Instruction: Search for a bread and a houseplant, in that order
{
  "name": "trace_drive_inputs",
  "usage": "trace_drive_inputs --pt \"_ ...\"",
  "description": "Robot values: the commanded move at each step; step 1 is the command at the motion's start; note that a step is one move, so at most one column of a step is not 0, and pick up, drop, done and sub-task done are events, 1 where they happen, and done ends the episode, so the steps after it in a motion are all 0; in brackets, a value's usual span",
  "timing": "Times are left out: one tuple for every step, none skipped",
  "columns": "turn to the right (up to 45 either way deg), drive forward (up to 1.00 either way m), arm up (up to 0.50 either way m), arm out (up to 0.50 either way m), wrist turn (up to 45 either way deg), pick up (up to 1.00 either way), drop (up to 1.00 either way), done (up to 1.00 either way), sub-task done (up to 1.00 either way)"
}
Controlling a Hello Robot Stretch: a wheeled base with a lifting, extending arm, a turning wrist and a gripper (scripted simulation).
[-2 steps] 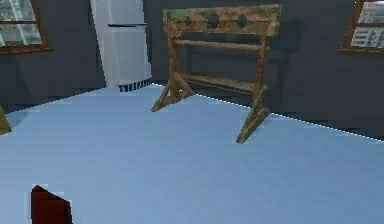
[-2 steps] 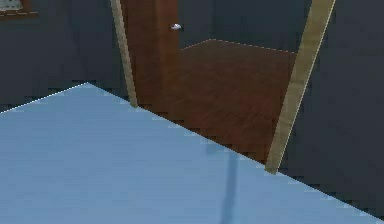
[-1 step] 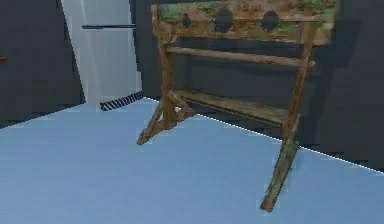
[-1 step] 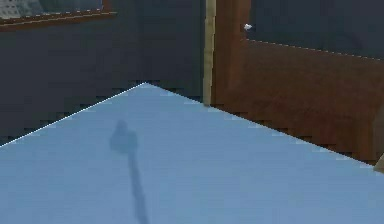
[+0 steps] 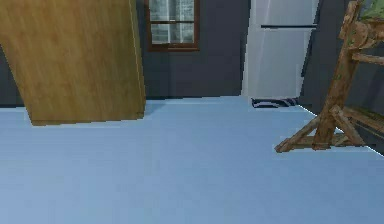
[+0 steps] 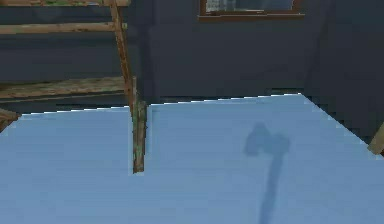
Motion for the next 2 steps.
trace_drive_inputs --pt "-3.0 0.00 0.00 0.00 0.0 0.00 0.00 0.00 0.00" --pt "0.0 0.85 0.00 0.00 0.0 0.00 0.00 0.00 0.00"
